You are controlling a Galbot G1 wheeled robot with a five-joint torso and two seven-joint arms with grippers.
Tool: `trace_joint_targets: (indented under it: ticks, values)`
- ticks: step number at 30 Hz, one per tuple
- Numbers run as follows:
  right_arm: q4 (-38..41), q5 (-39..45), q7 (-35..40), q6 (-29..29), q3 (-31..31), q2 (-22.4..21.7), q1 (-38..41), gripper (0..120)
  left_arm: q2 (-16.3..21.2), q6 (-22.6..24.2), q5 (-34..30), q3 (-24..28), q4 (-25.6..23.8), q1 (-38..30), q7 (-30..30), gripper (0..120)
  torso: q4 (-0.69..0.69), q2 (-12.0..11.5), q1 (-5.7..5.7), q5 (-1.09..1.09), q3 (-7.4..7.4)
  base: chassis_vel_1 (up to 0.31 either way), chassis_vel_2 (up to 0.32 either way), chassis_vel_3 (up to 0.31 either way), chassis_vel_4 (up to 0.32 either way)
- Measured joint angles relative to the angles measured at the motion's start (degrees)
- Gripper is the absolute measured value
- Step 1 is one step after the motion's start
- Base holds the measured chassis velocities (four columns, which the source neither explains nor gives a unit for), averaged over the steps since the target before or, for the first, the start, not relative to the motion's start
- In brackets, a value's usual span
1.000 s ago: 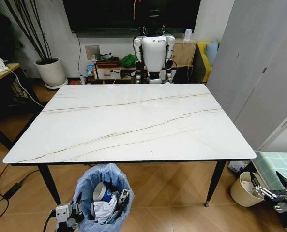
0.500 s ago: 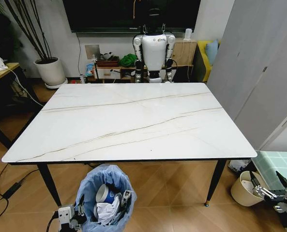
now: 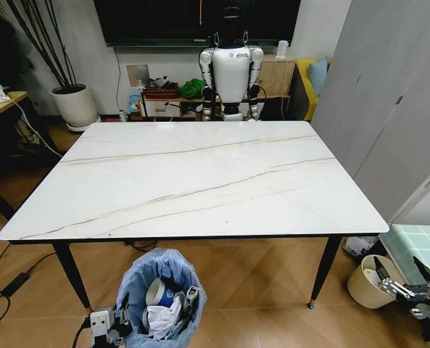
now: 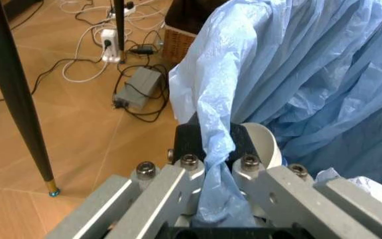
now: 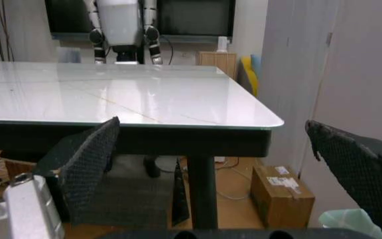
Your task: Pick up the trash bin and place the trash from the table into it.
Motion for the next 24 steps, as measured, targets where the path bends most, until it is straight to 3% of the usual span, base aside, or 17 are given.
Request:
trace_joint_targets:
  ticks: [24]
  values:
    - [0.00, 0.00, 0.00, 0.00, 0.00, 0.00, 0.00, 100, -0.10, 0.77, -1.49, -0.33, 1.48, -1.19, -0.30, 0, 0.00, -6.90, -3.12, 0.00, -3.77, 0.000, 0.000, 0.000, 0.000]
